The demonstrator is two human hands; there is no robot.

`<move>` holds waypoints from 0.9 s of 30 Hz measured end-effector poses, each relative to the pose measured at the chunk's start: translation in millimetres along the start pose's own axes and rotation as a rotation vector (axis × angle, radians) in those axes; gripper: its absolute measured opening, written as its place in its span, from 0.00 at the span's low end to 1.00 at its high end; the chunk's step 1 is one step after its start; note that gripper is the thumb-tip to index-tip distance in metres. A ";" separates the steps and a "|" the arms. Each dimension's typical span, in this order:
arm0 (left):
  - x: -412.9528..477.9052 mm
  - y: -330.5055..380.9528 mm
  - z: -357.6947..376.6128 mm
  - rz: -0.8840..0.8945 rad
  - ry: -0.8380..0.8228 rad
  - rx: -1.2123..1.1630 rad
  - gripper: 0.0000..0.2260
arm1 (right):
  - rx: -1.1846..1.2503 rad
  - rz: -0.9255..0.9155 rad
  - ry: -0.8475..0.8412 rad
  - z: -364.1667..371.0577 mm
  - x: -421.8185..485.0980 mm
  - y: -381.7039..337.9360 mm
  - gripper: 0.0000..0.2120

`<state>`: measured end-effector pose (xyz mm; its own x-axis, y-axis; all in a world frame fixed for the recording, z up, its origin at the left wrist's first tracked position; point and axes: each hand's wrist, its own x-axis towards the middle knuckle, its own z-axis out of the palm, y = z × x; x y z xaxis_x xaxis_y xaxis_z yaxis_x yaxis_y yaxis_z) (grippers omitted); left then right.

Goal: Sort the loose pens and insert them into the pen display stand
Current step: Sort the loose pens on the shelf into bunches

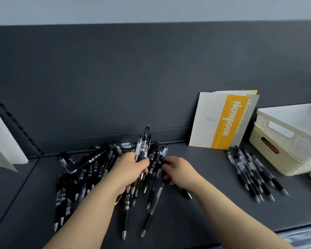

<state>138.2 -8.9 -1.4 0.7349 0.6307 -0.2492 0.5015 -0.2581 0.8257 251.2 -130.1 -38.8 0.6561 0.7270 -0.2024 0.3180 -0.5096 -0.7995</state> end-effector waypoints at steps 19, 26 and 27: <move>-35.1 25.3 108.2 0.088 -0.245 -0.142 0.15 | 0.858 0.111 0.147 -50.4 -42.3 35.2 0.09; -34.3 30.0 126.9 0.087 -0.226 -0.160 0.11 | 0.997 0.131 0.028 -68.1 -37.9 50.2 0.04; -34.0 29.6 129.4 0.079 -0.205 -0.163 0.10 | 1.014 0.150 0.024 -69.1 -36.3 52.9 0.06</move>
<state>187.2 -132.7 -34.0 0.8543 0.4474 -0.2645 0.3713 -0.1693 0.9130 291.4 -215.2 -34.7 0.6590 0.6726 -0.3367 -0.4887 0.0426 -0.8714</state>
